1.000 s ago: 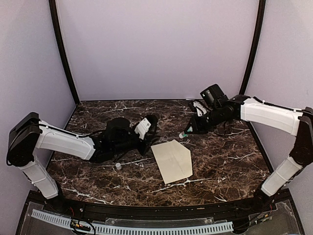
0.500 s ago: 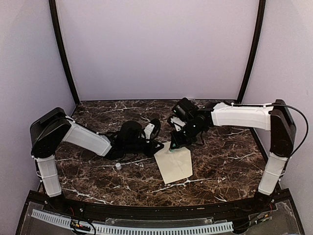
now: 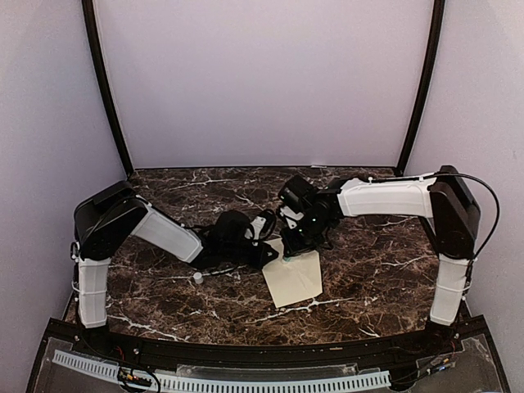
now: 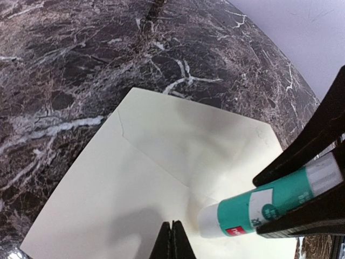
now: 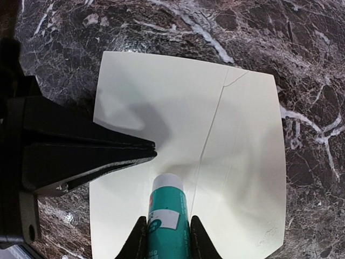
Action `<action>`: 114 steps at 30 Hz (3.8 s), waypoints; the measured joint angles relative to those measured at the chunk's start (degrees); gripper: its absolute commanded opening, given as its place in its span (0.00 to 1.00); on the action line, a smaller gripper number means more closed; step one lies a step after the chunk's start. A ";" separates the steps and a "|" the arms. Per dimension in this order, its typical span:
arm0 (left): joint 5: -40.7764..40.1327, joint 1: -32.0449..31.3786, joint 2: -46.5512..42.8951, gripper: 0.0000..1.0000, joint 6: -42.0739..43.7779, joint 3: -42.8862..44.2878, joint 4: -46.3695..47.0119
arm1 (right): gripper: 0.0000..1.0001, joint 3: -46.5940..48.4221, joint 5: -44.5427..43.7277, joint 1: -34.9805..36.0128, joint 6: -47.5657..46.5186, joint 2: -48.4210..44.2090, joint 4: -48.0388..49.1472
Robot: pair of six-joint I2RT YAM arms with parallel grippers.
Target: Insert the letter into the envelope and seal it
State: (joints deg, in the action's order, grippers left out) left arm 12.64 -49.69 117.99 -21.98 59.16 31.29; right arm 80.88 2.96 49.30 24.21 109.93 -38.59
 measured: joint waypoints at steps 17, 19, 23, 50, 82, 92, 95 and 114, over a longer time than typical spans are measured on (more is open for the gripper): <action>-3.17 -0.02 2.36 0.00 -1.79 2.25 -1.40 | 0.00 -2.62 0.24 1.95 -1.07 -1.01 -1.07; -3.43 -0.04 2.36 0.00 -1.95 2.25 -1.40 | 0.00 -3.65 0.28 2.51 -1.09 -1.79 -1.22; -3.76 -0.04 2.36 0.00 -2.23 2.25 -1.36 | 0.00 -5.88 1.53 3.54 -1.05 -4.00 -2.71; -2.36 0.55 2.75 0.00 -2.40 0.26 2.97 | 0.00 4.74 -7.39 3.04 0.09 4.02 -5.79; -2.19 0.39 2.78 0.00 -2.10 -0.07 3.63 | 0.00 -0.09 -2.49 3.80 -0.74 0.31 -7.08; -2.25 0.48 2.82 0.00 -1.53 -0.17 3.80 | 0.00 5.31 -9.25 2.14 -0.13 5.29 -4.98; -2.38 0.52 2.82 0.00 -1.57 -0.17 3.80 | 0.00 4.13 -7.93 1.88 -0.72 4.57 -3.76; -2.21 0.50 2.86 0.00 -1.60 -0.31 4.20 | 0.00 -6.10 4.24 2.64 -3.26 -3.76 -6.19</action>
State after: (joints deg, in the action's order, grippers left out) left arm 10.44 -49.19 120.86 -23.57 58.85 35.48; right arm 74.78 7.20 51.94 20.95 106.17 -44.77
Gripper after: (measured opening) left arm 0.008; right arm 0.195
